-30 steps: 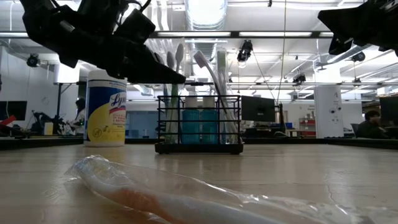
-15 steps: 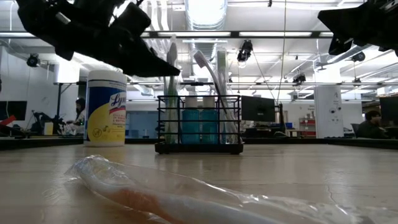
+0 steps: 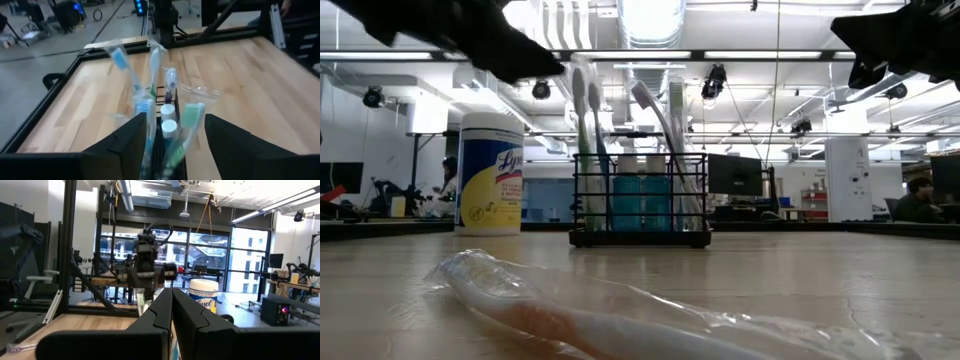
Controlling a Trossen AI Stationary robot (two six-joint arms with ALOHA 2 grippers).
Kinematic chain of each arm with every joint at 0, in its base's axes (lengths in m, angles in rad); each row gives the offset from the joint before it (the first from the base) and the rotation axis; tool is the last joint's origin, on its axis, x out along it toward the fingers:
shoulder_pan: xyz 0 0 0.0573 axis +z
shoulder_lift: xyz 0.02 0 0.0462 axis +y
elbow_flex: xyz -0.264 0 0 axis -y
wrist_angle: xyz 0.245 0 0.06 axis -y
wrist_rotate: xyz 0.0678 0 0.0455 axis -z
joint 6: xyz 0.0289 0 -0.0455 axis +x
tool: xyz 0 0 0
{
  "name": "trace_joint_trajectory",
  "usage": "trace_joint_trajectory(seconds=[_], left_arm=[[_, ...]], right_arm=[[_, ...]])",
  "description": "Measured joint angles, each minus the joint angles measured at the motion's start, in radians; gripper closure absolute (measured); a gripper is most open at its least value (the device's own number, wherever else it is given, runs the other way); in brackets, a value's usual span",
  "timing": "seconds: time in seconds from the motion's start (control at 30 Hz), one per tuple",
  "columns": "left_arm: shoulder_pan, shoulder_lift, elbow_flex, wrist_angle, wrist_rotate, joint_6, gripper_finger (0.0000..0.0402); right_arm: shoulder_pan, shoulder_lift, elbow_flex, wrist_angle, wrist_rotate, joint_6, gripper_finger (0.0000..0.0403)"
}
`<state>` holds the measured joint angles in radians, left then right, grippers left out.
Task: Pick & Place toothbrushing station
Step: Put the orange toothbrush into the mesh organizer
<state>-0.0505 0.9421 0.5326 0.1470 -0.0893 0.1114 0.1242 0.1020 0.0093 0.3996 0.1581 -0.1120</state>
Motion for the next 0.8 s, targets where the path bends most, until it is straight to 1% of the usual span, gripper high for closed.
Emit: trace_joint_trajectory(seconds=[0.13,0.23,0.3,0.37,0.5,0.53,0.67,0.8], left_arm=[[-0.006,-0.192,0.060,-0.253,0.013,-0.061,0.0197],[-0.017,-0.330,0.073,-0.330,0.003,-0.103,0.0218],[-0.019,-0.415,0.055,-0.331,-0.004,-0.104,0.0244],[-0.019,-0.496,0.016,-0.324,-0.026,-0.081,0.0281],[-0.019,-0.648,-0.106,-0.223,-0.090,-0.040,0.0375],[-0.018,-0.680,-0.135,-0.191,-0.108,-0.035,0.0388],[-0.017,-0.760,-0.263,-0.161,-0.124,-0.032,0.0395],[-0.017,-0.786,-0.390,-0.078,-0.124,-0.029,0.0397]], right_arm=[[0.000,0.000,0.000,-0.001,0.000,-0.003,0.0394],[0.000,0.000,0.000,-0.004,0.000,-0.004,0.0394],[0.000,0.000,0.000,-0.011,0.000,-0.004,0.0394],[0.000,0.000,0.000,-0.028,0.001,-0.012,0.0394],[0.000,0.000,0.000,-0.046,0.002,-0.022,0.0394],[0.000,0.000,0.000,-0.045,0.002,-0.021,0.0394],[-0.001,0.003,0.000,-0.053,0.002,0.005,0.0394],[0.000,0.021,0.000,-0.054,0.002,0.032,0.0394]])
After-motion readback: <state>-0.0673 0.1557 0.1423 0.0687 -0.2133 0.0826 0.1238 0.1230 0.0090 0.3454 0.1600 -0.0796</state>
